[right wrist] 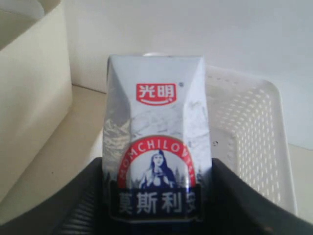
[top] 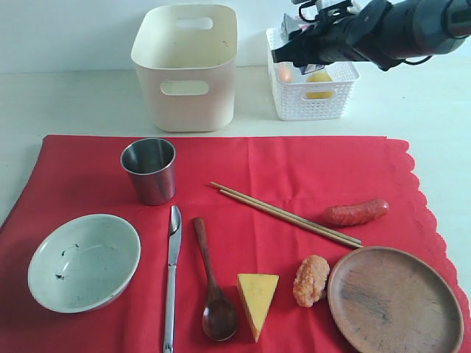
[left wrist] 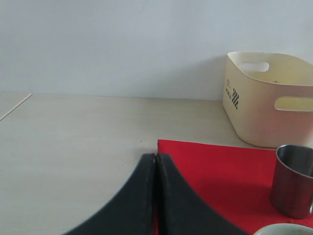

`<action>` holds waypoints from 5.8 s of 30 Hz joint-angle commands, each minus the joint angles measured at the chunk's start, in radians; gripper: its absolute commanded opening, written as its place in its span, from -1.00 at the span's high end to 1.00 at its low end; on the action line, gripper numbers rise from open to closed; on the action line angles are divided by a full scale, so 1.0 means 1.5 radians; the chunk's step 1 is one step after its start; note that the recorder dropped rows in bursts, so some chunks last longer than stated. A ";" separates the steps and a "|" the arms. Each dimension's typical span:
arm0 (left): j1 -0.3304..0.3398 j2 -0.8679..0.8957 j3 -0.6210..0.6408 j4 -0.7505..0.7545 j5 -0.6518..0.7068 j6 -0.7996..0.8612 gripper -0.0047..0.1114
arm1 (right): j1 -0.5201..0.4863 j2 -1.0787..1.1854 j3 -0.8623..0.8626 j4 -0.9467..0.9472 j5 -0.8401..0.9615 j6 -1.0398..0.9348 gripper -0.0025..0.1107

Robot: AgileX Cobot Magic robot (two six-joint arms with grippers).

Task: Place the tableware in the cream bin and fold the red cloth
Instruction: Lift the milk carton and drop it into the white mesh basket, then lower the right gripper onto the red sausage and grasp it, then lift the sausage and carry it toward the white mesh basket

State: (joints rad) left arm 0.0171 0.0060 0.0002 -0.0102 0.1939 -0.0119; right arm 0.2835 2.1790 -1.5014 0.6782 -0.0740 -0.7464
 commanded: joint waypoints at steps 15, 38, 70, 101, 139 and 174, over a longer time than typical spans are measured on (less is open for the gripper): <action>-0.004 -0.004 0.000 0.000 0.002 0.000 0.88 | -0.003 0.023 -0.010 0.002 -0.065 0.029 0.36; -0.004 -0.004 0.000 0.000 0.002 0.000 0.88 | -0.003 -0.030 -0.010 -0.003 0.078 0.027 -0.30; -0.004 -0.004 0.000 0.000 0.002 0.000 0.88 | -0.003 -0.474 0.238 -0.377 0.632 0.274 0.60; -0.004 -0.004 0.000 0.000 0.002 0.000 0.88 | -0.003 -0.409 0.439 -0.332 0.534 -0.040 -0.04; -0.004 -0.004 0.000 0.000 0.002 0.000 0.88 | 0.047 -0.232 0.438 -0.425 0.297 -0.093 0.27; -0.004 -0.004 0.000 0.000 0.002 0.000 0.88 | 0.047 -0.374 0.438 -0.422 0.296 -0.060 0.96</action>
State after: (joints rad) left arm 0.0171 0.0060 0.0002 -0.0102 0.1939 -0.0119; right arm 0.3513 1.6541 -0.8468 0.0489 0.3840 -0.8428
